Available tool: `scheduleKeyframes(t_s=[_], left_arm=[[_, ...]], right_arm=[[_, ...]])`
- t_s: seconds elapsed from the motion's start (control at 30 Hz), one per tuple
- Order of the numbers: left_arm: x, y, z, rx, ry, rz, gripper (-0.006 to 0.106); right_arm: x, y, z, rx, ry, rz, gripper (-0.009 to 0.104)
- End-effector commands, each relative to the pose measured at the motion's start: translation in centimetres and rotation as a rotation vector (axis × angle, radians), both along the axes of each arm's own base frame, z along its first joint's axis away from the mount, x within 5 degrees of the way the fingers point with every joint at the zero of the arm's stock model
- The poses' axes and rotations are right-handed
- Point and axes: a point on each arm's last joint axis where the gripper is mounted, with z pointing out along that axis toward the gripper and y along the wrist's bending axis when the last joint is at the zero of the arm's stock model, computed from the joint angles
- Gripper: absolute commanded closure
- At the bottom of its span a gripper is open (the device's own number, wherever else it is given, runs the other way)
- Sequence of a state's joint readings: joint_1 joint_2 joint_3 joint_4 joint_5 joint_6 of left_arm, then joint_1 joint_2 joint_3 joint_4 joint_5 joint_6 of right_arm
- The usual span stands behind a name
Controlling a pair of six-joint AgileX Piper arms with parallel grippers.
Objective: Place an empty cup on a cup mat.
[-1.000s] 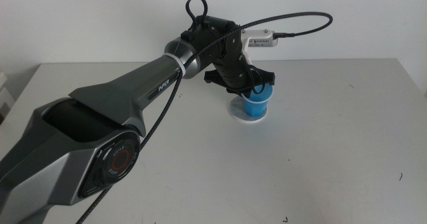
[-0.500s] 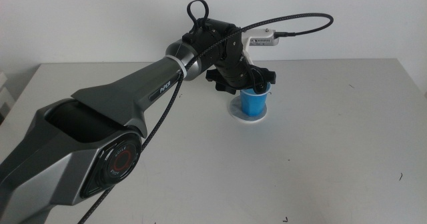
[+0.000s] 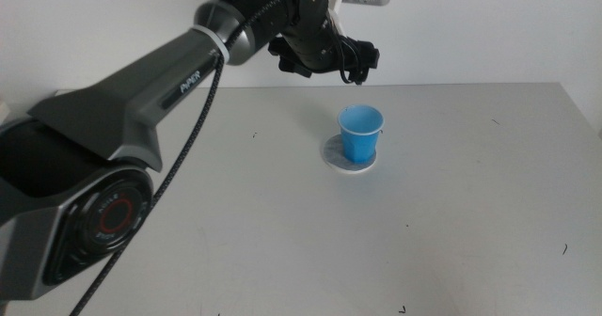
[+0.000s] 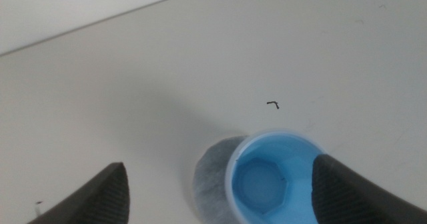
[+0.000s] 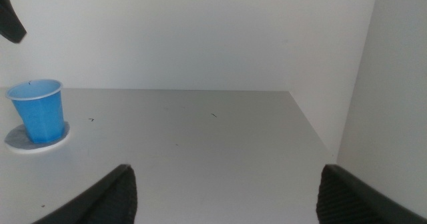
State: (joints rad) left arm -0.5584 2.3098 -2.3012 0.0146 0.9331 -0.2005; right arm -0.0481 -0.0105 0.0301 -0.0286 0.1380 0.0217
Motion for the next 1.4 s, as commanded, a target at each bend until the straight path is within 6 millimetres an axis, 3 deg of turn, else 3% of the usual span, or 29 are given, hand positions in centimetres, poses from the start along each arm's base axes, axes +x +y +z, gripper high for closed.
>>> scheduleKeyframes(t_s=[0.0,0.23,0.47,0.7,0.9,1.07,1.17,1.2,1.37], left_arm=[[-1.6,2.5,7.9,-0.053,-0.153,0.010,0.002],[-4.0,8.8,13.6,0.034,-0.145,-0.008,-0.005],[-6.2,15.6,17.1,0.049,-0.082,0.045,-0.005],[-9.3,20.1,20.4,0.059,-0.155,0.087,-0.005],[-11.8,22.2,22.7,0.113,-0.230,0.105,-0.005],[-14.0,22.8,24.5,0.138,-0.301,0.073,-0.005],[-16.4,23.0,25.9,0.145,-0.351,0.060,-0.005],[-18.0,23.3,26.3,0.162,-0.387,0.057,-0.005],[-21.7,24.1,25.0,0.169,-0.497,0.079,-0.005]], right_arm=[[-0.2,0.0,1.1,-0.025,-0.106,-0.005,0.001],[-0.2,0.0,1.1,-0.025,-0.106,-0.005,0.001],[-0.2,0.0,1.1,-0.025,-0.106,-0.005,0.001],[-0.2,0.0,1.1,-0.025,-0.106,-0.005,0.001],[-0.2,0.0,1.1,-0.025,-0.106,-0.005,0.001],[-0.2,0.0,1.1,-0.025,-0.106,-0.005,0.001],[-0.2,0.0,1.1,-0.025,-0.106,-0.005,0.001],[-0.2,0.0,1.1,-0.025,-0.106,-0.005,0.001],[-0.2,0.0,1.1,-0.025,-0.106,-0.005,0.001]])
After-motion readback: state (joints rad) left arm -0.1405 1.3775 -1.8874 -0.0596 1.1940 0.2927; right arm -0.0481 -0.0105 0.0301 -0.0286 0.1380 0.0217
